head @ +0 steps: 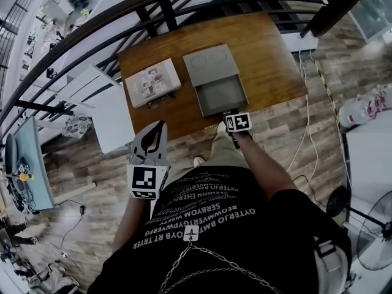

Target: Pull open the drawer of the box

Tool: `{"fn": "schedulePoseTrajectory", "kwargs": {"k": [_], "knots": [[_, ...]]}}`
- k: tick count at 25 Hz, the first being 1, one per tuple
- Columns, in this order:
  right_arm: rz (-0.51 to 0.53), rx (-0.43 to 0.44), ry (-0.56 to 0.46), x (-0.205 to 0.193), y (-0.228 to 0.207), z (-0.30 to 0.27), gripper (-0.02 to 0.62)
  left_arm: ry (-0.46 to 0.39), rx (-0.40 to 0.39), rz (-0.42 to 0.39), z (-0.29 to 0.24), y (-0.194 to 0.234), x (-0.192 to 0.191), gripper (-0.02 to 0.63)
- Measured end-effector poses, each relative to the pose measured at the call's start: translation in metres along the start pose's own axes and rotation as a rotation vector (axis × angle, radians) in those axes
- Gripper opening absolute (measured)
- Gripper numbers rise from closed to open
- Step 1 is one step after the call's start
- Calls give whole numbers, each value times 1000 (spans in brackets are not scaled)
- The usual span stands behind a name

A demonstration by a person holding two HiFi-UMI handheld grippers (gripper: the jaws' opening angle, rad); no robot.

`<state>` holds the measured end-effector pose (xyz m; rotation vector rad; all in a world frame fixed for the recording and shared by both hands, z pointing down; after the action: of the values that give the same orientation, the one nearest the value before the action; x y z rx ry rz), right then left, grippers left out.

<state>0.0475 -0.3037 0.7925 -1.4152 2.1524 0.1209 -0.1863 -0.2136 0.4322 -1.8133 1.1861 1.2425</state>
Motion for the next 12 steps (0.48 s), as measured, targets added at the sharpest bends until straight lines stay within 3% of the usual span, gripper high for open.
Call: {"fn": "schedulePoseTrajectory", "kwargs": {"k": [12], "knots": [[-27,24,9,-18,-3,8,161,-14,-26,-8,3,-12,0,5]]}}
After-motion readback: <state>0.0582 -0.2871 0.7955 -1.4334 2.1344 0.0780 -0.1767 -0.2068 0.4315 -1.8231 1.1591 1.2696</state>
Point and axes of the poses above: the fingertips, and each gripper's own axes: z backward along the fingers, y to its left, x out of its top, the point moved 3 cm from there along z, backward along the fingers, and after that the axes turned 6 degrees about z, right-handed, at the moved point
